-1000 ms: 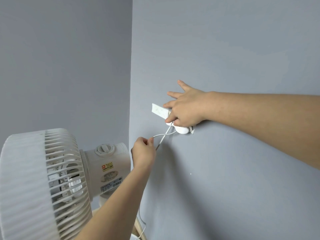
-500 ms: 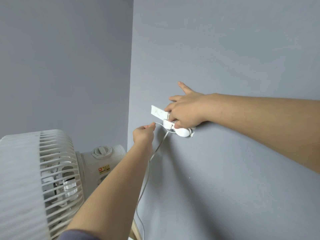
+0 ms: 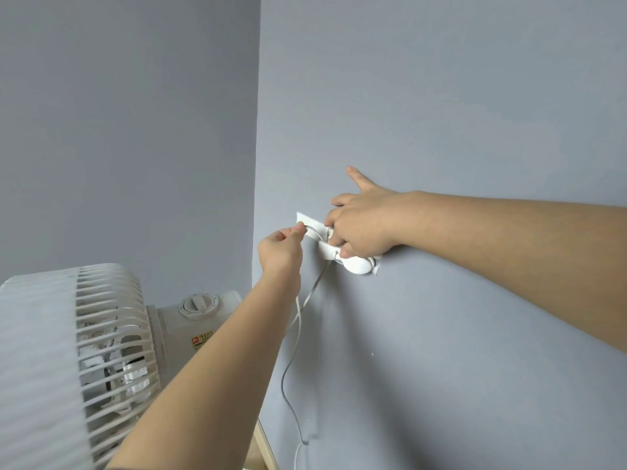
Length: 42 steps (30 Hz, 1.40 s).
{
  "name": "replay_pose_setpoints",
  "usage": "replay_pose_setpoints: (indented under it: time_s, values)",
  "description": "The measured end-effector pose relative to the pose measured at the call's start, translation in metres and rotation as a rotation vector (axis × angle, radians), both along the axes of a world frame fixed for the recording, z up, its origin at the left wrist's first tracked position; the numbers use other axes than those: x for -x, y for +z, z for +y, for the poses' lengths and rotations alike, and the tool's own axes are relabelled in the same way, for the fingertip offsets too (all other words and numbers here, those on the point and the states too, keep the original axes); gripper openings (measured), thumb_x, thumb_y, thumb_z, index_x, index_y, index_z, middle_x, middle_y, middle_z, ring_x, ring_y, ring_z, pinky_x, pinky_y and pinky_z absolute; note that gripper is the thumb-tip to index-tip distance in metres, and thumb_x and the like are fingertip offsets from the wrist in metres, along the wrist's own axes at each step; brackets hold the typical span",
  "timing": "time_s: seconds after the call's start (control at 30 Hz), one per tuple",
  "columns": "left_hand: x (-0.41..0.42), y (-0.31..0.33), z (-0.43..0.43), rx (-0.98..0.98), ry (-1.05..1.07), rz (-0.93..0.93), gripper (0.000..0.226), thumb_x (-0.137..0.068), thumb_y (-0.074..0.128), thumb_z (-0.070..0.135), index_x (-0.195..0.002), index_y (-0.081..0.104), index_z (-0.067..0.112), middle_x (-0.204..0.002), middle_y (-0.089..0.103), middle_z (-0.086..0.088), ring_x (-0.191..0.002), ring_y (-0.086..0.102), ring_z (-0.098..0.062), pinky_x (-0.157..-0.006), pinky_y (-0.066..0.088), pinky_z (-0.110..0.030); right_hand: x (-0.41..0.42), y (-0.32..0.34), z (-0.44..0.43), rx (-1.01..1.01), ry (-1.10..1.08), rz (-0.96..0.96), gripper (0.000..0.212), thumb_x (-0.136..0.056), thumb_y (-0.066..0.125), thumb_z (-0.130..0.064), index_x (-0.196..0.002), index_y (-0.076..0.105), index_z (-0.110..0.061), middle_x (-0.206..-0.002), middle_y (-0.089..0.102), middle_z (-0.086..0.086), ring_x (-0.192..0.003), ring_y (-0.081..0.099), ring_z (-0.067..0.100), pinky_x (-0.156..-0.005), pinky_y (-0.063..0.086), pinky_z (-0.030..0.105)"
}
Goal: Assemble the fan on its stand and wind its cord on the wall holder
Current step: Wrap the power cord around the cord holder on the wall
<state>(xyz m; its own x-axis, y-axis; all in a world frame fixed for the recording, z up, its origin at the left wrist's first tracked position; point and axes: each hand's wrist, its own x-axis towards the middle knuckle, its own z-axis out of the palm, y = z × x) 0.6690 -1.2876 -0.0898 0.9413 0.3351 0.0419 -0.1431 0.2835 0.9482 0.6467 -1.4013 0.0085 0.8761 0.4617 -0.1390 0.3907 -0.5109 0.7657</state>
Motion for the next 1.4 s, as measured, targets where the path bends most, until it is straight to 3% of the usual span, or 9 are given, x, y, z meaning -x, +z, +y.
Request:
replay_pose_setpoints:
  time_s: [0.2,0.3,0.43,0.6,0.77,0.9,1.07,1.4]
  values:
    - [0.027,-0.016,0.013,-0.056,-0.007,-0.048,0.028,-0.096,0.045,0.015,-0.075,0.065,0.014,-0.062,0.042,0.001,-0.05,0.034,-0.014,-0.053,0.033,-0.024,-0.005,-0.007,0.005,-0.145,0.04,-0.07,0.032,-0.094,0.042,-0.029,-0.109,0.068,-0.019,-0.117,0.062,-0.004,-0.126,0.043,0.02,-0.112,-0.013,0.061]
    - [0.034,-0.021,0.018,-0.117,-0.013,-0.045,0.025,-0.095,0.046,0.013,-0.076,0.063,0.011,-0.064,0.049,-0.001,-0.051,0.041,-0.014,-0.054,0.038,-0.024,-0.009,-0.014,0.008,-0.262,0.106,-0.087,0.039,-0.092,0.043,-0.013,-0.124,0.061,-0.027,-0.118,0.061,-0.005,-0.122,0.046,0.019,-0.115,-0.012,0.058]
    - [0.044,-0.025,0.02,-0.175,-0.086,-0.051,0.019,-0.096,0.045,0.012,-0.084,0.059,0.007,-0.065,0.063,-0.004,-0.048,0.048,-0.017,-0.059,0.047,-0.031,-0.013,-0.017,0.012,-0.398,0.19,-0.056,0.048,-0.091,0.045,-0.003,-0.126,0.058,-0.034,-0.12,0.059,-0.005,-0.124,0.045,0.018,-0.118,-0.006,0.052]
    - [0.055,-0.024,0.019,-0.265,-0.179,-0.098,0.02,-0.095,0.045,0.012,-0.089,0.063,0.005,-0.065,0.069,-0.005,-0.046,0.05,-0.017,-0.059,0.049,-0.031,-0.02,-0.012,0.014,-0.474,0.226,0.013,0.029,-0.088,0.049,-0.005,-0.102,0.061,-0.027,-0.106,0.06,-0.006,-0.116,0.048,0.019,-0.119,0.008,0.047]
    - [0.066,-0.027,0.016,-0.262,-0.374,-0.122,0.033,-0.1,0.041,0.021,-0.09,0.066,0.003,-0.07,0.067,-0.008,-0.054,0.052,-0.017,-0.057,0.049,-0.024,-0.017,0.0,0.009,-0.351,0.264,0.006,0.018,-0.085,0.053,-0.011,-0.094,0.061,-0.025,-0.101,0.063,-0.007,-0.108,0.054,0.02,-0.11,0.028,0.045]
    - [0.068,-0.032,0.014,-0.253,-0.437,-0.171,0.03,-0.101,0.04,0.018,-0.088,0.065,0.005,-0.068,0.064,-0.002,-0.058,0.054,-0.016,-0.06,0.05,-0.025,-0.017,0.007,0.006,-0.3,0.272,-0.015,0.018,-0.079,0.054,-0.01,-0.073,0.051,-0.027,-0.084,0.063,-0.009,-0.096,0.058,0.02,-0.103,0.035,0.04]
    - [0.07,-0.035,0.007,-0.301,-0.508,-0.271,0.024,-0.099,0.045,0.013,-0.093,0.066,0.004,-0.068,0.064,0.0,-0.056,0.055,-0.014,-0.062,0.051,-0.029,-0.016,0.012,0.0,-0.163,0.313,-0.054,0.028,-0.076,0.05,-0.003,-0.06,0.039,-0.024,-0.065,0.049,-0.009,-0.086,0.057,0.021,-0.101,0.037,0.037]
    - [0.08,-0.03,-0.011,-0.426,-0.579,-0.416,0.023,-0.1,0.041,0.008,-0.094,0.063,0.004,-0.07,0.061,-0.007,-0.051,0.055,-0.013,-0.053,0.049,-0.02,-0.002,0.02,-0.003,0.007,0.307,-0.069,0.025,-0.078,0.051,-0.007,-0.062,0.041,-0.022,-0.063,0.048,-0.008,-0.093,0.056,0.019,-0.105,0.034,0.043]
